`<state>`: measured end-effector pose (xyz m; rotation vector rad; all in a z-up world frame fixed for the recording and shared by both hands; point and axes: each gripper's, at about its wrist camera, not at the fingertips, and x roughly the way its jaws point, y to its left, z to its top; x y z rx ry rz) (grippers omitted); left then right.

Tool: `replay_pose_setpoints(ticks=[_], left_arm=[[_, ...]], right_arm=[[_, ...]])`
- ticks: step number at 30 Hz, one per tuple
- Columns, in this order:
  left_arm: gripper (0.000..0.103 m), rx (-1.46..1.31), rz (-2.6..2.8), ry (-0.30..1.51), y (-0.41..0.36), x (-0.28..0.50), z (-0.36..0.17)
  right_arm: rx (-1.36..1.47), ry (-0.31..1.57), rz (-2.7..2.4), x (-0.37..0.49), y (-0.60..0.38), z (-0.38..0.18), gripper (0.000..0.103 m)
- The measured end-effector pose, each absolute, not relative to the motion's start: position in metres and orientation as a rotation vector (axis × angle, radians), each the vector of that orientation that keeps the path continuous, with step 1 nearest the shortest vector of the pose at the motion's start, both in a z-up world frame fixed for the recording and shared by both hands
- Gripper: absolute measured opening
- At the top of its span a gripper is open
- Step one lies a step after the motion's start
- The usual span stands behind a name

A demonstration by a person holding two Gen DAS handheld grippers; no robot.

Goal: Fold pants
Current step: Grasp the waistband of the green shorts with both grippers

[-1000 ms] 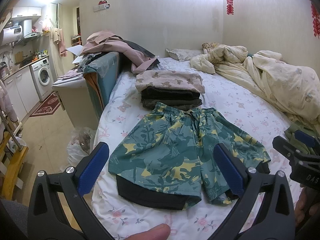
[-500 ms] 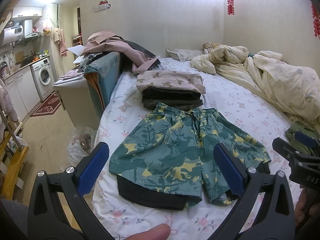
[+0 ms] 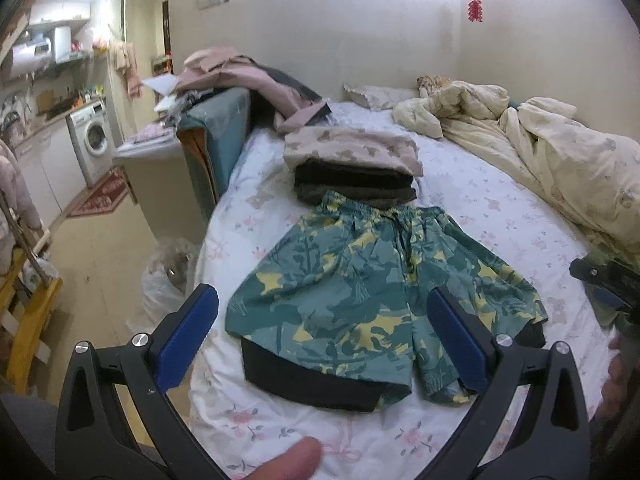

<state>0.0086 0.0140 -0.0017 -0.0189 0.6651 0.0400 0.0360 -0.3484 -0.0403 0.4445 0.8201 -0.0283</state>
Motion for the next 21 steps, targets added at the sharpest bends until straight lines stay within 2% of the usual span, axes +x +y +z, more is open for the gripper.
replay_pose_setpoints(ticks=[2,8,9,14,16,17,21], left_arm=[[0.103,-0.02,0.033,0.682,0.014,0.011,-0.004],[0.103,-0.048,0.033,0.725,0.018,0.016,-0.008],[0.103,-0.059,0.03,0.736,0.018,0.017,-0.01],[0.103,-0.043,0.019,0.748,0.012,0.021,-0.011],[0.103,-0.032,0.006,0.738,0.01,0.022,-0.011],[0.103,-0.021,0.006,0.735,0.008,0.023,-0.011],[0.103,-0.015,0.004,0.753,0.005,0.029,-0.012]], right_arm=[[0.527,0.916,-0.102,0.053,-0.383,-0.066,0.103],[0.764,1.1,-0.201,0.078,-0.449,-0.155,0.087],[0.771,1.107,-0.189,0.08,-0.451,-0.163,0.083],[0.759,1.124,-0.148,0.092,-0.441,-0.173,0.078],[0.759,1.149,-0.119,0.097,-0.434,-0.176,0.061],[0.752,1.175,-0.107,0.1,-0.43,-0.178,0.047],[0.752,1.191,-0.114,0.103,-0.426,-0.183,0.049]])
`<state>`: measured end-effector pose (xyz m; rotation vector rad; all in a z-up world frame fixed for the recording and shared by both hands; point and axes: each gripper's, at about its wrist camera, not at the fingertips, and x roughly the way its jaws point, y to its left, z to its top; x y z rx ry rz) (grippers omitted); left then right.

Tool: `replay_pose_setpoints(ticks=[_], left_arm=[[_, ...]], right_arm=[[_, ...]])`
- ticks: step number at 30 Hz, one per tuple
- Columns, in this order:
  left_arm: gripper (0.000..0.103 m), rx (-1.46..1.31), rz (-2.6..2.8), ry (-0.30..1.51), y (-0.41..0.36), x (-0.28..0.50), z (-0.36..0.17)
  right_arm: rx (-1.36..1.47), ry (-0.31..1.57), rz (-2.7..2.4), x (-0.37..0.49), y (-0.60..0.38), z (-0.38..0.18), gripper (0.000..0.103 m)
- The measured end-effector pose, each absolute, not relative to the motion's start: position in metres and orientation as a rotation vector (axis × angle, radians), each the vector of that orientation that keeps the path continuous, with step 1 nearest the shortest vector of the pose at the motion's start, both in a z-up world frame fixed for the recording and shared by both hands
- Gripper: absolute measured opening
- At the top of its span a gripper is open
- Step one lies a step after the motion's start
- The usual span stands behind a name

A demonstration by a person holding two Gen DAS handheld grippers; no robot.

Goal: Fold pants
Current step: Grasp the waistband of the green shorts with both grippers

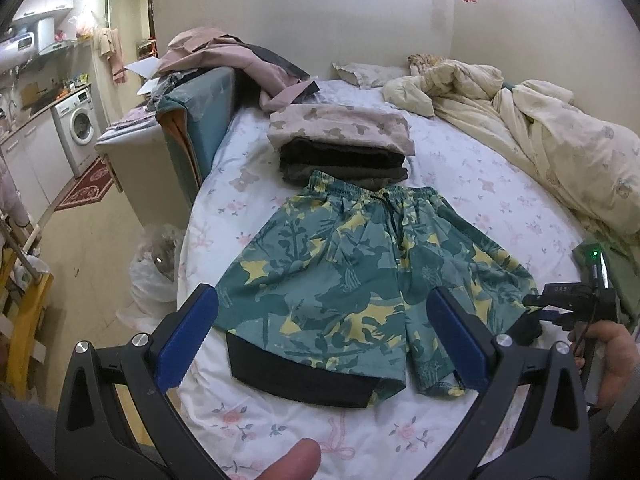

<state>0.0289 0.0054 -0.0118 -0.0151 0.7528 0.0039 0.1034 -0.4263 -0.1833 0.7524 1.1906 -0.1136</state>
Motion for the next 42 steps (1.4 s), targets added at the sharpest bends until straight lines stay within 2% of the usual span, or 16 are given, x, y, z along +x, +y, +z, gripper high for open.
replay_pose_setpoints(ticks=[2,3,4,5,8,12,19,24,30,33,40,42], left_arm=[[0.103,-0.015,0.003,0.766,0.005,0.031,-0.014],[0.103,-0.014,0.002,0.77,0.005,0.031,-0.015],[0.103,-0.015,0.004,0.772,0.005,0.033,-0.016],[0.103,-0.014,0.008,0.772,0.005,0.033,-0.016],[0.103,0.001,0.027,0.78,0.005,0.037,-0.017],[0.103,0.109,0.044,0.855,-0.003,0.06,-0.02],[0.103,0.061,-0.04,1.037,-0.047,0.171,-0.024],[0.103,0.029,-0.16,1.138,-0.109,0.268,-0.05],[0.101,0.096,-0.297,1.29,-0.191,0.365,-0.113],[0.091,0.117,-0.293,1.368,-0.222,0.39,-0.147],[0.087,0.221,-0.282,1.46,-0.261,0.394,-0.188],[0.072,0.303,-0.261,1.455,-0.266,0.391,-0.193]], right_arm=[[0.758,1.197,-0.111,0.106,-0.425,-0.187,0.049],[0.739,1.201,-0.105,0.108,-0.422,-0.186,0.044],[0.728,1.196,-0.091,0.11,-0.42,-0.185,0.035],[0.713,1.187,-0.066,0.112,-0.418,-0.183,0.004],[0.7,1.168,-0.026,0.11,-0.415,-0.173,0.002],[0.743,1.04,0.044,0.097,-0.408,-0.135,0.002],[0.776,0.916,0.216,0.094,-0.389,-0.09,0.002],[0.767,0.965,0.261,0.094,-0.385,-0.104,0.002],[0.755,1.016,0.3,0.092,-0.378,-0.121,0.002],[0.727,1.064,0.354,0.096,-0.364,-0.128,0.002],[0.606,1.194,0.445,0.096,-0.328,-0.146,0.002],[0.588,1.203,0.45,0.096,-0.323,-0.147,0.002]])
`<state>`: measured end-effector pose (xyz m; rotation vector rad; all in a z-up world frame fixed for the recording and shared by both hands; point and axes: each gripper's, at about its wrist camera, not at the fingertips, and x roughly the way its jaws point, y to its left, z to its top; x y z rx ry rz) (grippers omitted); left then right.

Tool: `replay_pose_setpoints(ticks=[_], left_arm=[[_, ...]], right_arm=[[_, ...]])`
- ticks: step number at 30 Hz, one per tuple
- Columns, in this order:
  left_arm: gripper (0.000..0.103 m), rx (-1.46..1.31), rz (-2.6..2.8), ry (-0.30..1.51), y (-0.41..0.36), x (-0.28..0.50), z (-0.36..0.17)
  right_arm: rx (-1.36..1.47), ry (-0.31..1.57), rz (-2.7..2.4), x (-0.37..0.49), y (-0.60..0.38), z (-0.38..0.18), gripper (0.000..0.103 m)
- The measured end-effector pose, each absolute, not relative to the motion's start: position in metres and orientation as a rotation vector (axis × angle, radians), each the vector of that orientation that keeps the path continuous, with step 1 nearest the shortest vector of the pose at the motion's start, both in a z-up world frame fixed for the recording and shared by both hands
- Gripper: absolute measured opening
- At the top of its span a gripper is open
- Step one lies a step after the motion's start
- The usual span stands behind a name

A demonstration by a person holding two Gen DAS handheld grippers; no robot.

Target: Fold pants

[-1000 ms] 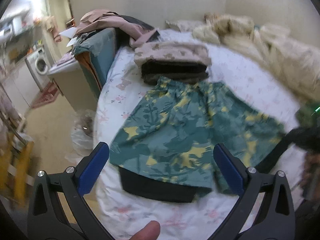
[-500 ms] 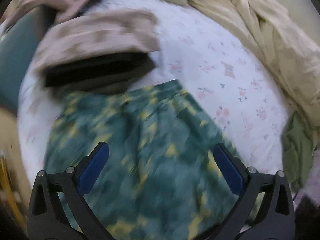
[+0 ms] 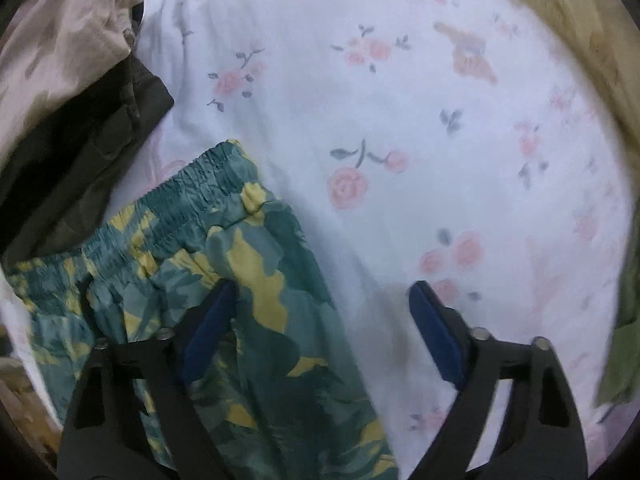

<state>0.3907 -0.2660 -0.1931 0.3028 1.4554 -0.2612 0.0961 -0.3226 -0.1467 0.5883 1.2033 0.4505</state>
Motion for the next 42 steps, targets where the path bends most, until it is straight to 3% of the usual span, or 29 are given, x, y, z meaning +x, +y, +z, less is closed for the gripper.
replay_pose_setpoints(ticks=[1,3,4,5,14,24,36,37,39,40,41,42], left_arm=[[0.057,0.335,-0.251,1.455,-0.269,0.391,-0.196],[0.041,0.375,-0.257,1.449,-0.271,0.392,-0.198],[0.019,0.399,-0.259,1.438,-0.27,0.393,-0.198],[0.004,0.424,-0.248,1.431,-0.271,0.397,-0.199],[0.002,0.301,-0.357,1.312,-0.208,0.386,-0.099],[0.002,0.237,-0.293,1.204,-0.055,0.399,-0.058],[0.006,0.363,-0.151,1.274,0.041,0.423,-0.142],[0.01,0.359,-0.143,1.277,0.046,0.423,-0.148],[0.038,0.335,-0.119,1.287,0.056,0.42,-0.151],[0.06,0.31,-0.112,1.278,0.063,0.417,-0.147],[0.069,0.271,-0.132,1.257,0.072,0.41,-0.138],[0.071,0.23,-0.158,1.238,0.082,0.403,-0.128]], right_arm=[[0.58,1.211,0.456,0.095,-0.32,-0.146,0.002],[0.571,1.21,0.466,0.094,-0.316,-0.144,0.002],[0.558,1.208,0.471,0.094,-0.314,-0.141,0.002],[0.547,1.204,0.478,0.094,-0.312,-0.139,0.002],[0.39,1.103,0.597,0.088,-0.276,-0.112,0.002],[0.322,0.996,0.83,0.1,-0.173,-0.042,0.002],[0.307,1.156,0.866,0.15,-0.043,-0.092,0.002],[0.311,1.172,0.856,0.152,-0.04,-0.097,0.002],[0.299,1.196,0.847,0.154,-0.036,-0.107,0.002],[0.297,1.206,0.845,0.156,-0.034,-0.111,0.002],[0.294,1.211,0.839,0.158,-0.033,-0.112,0.003],[0.293,1.214,0.834,0.159,-0.033,-0.115,0.003]])
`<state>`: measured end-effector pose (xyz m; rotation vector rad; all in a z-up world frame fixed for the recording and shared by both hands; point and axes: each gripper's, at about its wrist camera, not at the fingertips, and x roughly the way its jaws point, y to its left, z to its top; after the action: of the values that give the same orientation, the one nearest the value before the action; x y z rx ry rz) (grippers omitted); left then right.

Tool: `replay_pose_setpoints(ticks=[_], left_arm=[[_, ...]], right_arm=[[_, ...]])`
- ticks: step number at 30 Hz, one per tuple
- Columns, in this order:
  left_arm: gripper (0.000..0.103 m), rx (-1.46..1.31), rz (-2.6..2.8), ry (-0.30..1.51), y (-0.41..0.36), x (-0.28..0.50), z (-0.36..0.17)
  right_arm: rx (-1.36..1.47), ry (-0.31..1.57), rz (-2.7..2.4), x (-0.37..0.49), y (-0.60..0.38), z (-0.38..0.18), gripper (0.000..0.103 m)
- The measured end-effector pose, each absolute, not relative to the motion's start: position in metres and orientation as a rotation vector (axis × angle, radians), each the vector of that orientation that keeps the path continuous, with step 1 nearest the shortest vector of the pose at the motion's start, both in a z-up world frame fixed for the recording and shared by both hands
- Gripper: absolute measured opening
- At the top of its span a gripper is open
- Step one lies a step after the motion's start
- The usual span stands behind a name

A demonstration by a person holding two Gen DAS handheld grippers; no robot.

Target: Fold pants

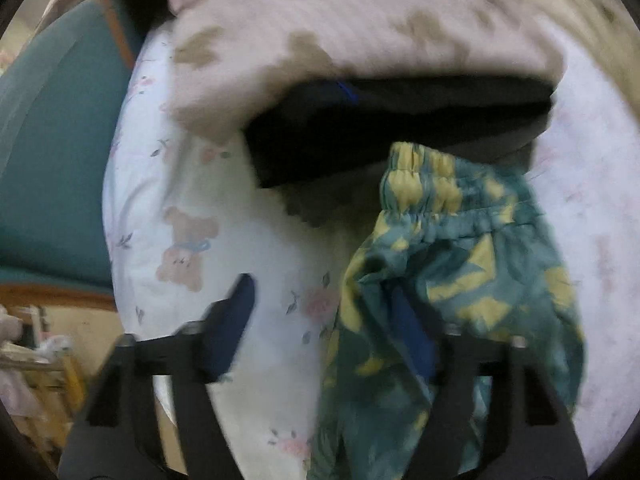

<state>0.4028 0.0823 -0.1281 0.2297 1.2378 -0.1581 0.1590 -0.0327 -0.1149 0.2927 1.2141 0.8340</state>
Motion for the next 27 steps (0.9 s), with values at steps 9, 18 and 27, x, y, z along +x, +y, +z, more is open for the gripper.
replay_pose_setpoints(ticks=[9,18,27], left_arm=[[0.076,0.054,-0.15,1.183,0.189,0.29,-0.079],[0.081,-0.174,-0.257,1.365,0.2,0.233,-0.138],[0.076,-0.019,-0.382,1.42,0.148,0.204,-0.172]], right_arm=[[0.216,1.206,0.925,0.144,0.031,-0.12,0.042],[0.296,1.165,0.864,0.11,-0.047,-0.105,0.063],[0.642,1.246,0.389,0.119,-0.218,-0.165,0.078]])
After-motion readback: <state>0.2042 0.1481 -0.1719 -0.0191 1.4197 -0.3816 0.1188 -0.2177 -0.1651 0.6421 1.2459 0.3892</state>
